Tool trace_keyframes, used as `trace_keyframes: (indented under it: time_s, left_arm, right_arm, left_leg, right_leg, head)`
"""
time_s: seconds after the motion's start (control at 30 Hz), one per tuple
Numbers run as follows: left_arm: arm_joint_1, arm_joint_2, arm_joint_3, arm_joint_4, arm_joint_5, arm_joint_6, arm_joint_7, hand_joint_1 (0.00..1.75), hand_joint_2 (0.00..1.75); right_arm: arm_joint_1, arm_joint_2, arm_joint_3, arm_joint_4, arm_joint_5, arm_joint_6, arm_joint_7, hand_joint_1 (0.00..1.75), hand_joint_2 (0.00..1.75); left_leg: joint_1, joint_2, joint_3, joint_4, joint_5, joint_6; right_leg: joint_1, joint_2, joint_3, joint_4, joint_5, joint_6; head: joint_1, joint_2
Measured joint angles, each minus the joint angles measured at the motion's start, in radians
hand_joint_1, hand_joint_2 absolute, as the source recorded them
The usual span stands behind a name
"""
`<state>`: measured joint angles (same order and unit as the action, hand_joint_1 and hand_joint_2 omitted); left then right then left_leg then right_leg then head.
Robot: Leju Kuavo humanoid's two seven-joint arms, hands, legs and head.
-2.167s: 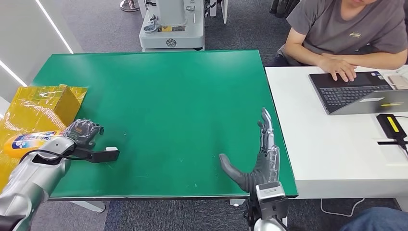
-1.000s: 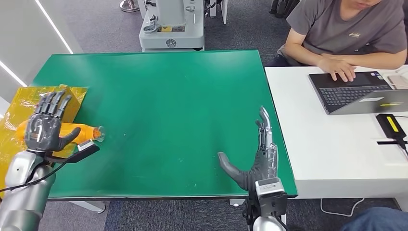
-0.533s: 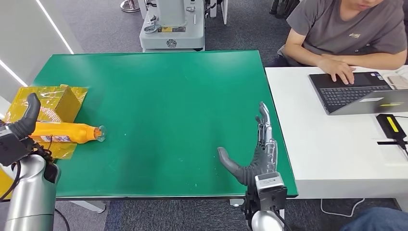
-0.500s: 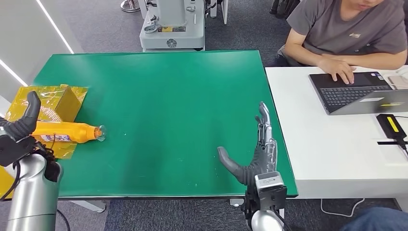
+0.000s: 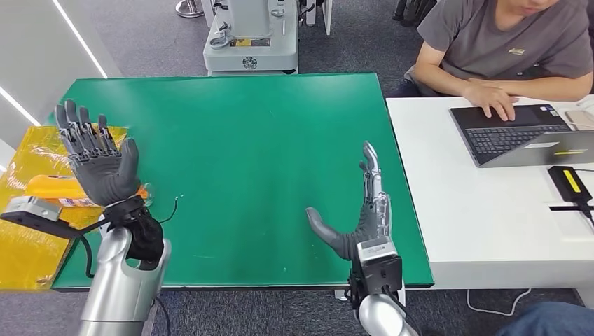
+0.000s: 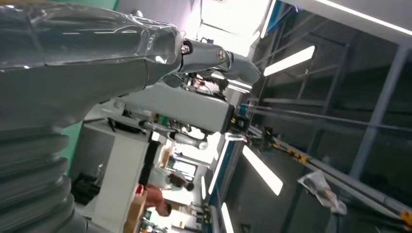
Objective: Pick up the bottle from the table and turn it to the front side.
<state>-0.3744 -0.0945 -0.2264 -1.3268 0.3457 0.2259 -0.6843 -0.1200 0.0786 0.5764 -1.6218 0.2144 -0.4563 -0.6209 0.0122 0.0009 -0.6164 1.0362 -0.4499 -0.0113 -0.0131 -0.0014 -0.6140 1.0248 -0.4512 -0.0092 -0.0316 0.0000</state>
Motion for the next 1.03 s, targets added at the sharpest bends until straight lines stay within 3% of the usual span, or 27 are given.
trace_keyframes:
  time_s: [0.23,0.37,0.57,1.03]
  left_arm:
    - [0.113,-0.119,-0.014,-0.155,-0.027,-0.039,0.000,0.00,1.75]
    - [0.151,-0.153,-0.014,-0.194,-0.107,-0.011,0.000,0.00,1.75]
    - [0.182,-0.167,-0.014,-0.228,-0.214,0.031,0.000,0.00,1.75]
    - [0.184,-0.166,-0.014,-0.238,-0.268,0.072,0.000,0.00,1.75]
  right_arm:
    - [-0.021,0.000,0.013,0.022,-0.002,0.030,0.017,0.00,1.75]
    - [-0.025,0.002,0.018,0.026,0.016,0.037,0.031,0.00,1.75]
    - [-0.024,0.008,0.018,0.033,0.019,0.056,0.044,0.00,1.75]
    - [-0.024,0.016,0.017,0.039,0.035,0.066,0.046,0.00,1.75]
  left_leg:
    - [0.000,0.000,-0.001,0.000,-0.001,0.001]
    - [0.000,0.000,-0.001,0.000,-0.001,0.001]
    - [0.000,0.000,0.000,0.000,0.000,0.000]
    - [0.000,0.000,0.000,0.000,0.000,0.000]
  right_leg:
    - [0.000,-0.001,0.000,0.000,-0.001,0.001]
    - [0.000,-0.001,0.000,0.000,-0.001,0.001]
    - [0.000,-0.001,0.000,0.000,-0.001,0.001]
    - [0.000,-0.001,0.000,0.000,-0.001,0.001]
  head:
    - [0.000,0.000]
    - [0.000,0.000]
    - [0.000,0.000]
    - [0.000,0.000]
